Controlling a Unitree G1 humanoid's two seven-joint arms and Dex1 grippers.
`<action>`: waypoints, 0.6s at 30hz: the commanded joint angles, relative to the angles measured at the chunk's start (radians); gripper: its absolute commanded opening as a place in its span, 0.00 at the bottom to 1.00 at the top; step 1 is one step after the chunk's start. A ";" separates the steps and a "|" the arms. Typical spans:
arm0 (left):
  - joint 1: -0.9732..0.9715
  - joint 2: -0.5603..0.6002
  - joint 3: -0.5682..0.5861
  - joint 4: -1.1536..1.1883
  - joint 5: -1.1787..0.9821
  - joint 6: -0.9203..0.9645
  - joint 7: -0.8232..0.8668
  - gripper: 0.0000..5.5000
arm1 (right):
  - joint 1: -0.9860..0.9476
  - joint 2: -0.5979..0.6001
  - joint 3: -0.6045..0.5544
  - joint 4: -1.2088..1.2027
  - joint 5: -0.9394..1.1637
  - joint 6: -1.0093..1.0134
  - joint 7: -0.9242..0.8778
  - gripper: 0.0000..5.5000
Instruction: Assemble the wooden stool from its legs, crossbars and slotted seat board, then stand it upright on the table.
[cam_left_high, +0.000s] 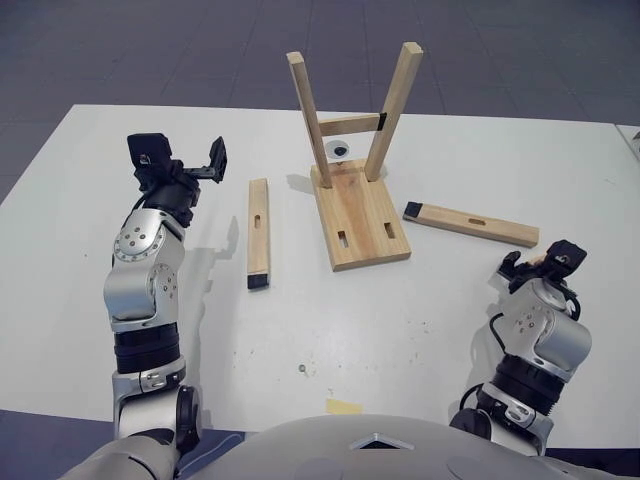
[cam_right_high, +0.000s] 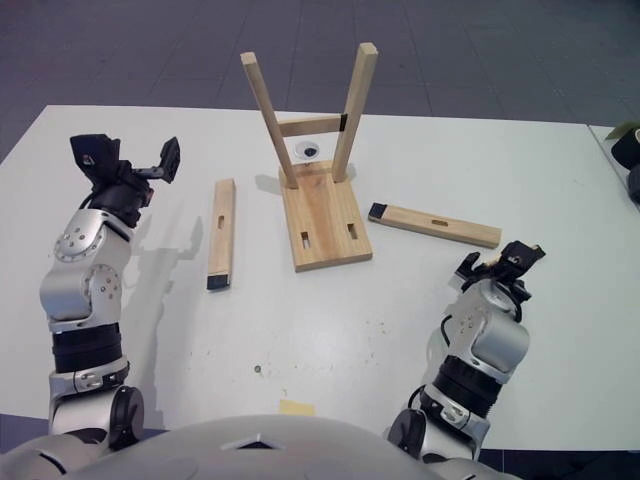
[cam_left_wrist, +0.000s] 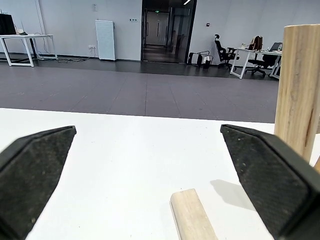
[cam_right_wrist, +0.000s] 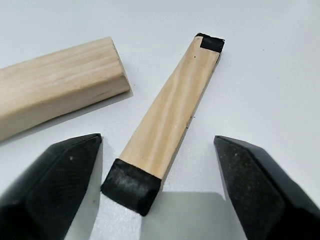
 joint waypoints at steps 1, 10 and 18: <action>-0.014 0.006 -0.006 0.014 0.006 -0.001 -0.010 0.98 | 0.023 0.017 -0.046 0.082 0.008 0.017 -0.033 0.62; -0.022 0.013 0.000 0.028 0.018 -0.021 -0.006 0.98 | -0.005 0.022 -0.087 0.144 0.034 -0.005 -0.064 0.38; -0.020 0.002 -0.006 0.025 0.020 -0.041 0.005 0.98 | -0.026 -0.017 -0.087 0.225 0.053 -0.041 -0.044 0.24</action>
